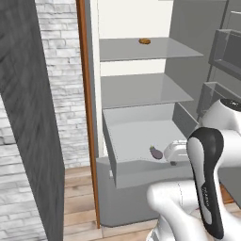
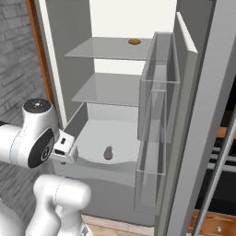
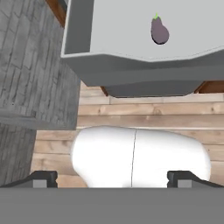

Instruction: Place the eggplant and lemon wedge inside the fridge drawer. Close the drawer after placing the vegetables.

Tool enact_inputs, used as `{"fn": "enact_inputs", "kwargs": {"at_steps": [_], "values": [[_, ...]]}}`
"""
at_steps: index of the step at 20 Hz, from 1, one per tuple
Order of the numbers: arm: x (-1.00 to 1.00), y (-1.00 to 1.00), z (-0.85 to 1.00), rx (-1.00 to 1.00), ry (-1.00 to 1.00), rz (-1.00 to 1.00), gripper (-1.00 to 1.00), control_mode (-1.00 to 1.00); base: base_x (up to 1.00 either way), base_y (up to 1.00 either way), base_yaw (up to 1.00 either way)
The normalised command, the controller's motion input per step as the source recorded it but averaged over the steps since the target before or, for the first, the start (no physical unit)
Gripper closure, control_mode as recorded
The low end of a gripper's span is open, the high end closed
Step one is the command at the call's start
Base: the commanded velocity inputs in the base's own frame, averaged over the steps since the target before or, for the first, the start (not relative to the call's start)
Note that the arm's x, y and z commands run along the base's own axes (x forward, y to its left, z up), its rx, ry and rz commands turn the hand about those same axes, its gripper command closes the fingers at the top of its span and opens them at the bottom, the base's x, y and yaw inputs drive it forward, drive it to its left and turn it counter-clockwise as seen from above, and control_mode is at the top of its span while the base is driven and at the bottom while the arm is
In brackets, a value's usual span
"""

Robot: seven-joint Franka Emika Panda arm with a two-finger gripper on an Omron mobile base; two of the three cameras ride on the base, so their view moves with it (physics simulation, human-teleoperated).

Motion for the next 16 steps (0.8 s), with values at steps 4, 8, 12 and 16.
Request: {"fn": "enact_inputs", "kwargs": {"at_steps": [4, 8, 12, 16], "values": [[-0.06, 0.0, -0.02, 0.0, -0.01, 0.0, -1.0, -1.0, 0.0, 0.0, 0.0], [-0.1, 0.0, 0.0, 0.0, -0.02, 0.0, -1.0, 1.0, -0.74, 0.0, 0.0], [0.0, 0.0, 0.0, 0.0, 0.0, 0.0, -1.0, 1.0, -1.0, 0.02, -0.15], [0.0, 0.0, 0.0, 0.0, 0.0, 0.0, -1.0, 1.0, -1.0, 0.0, -0.42]]}}
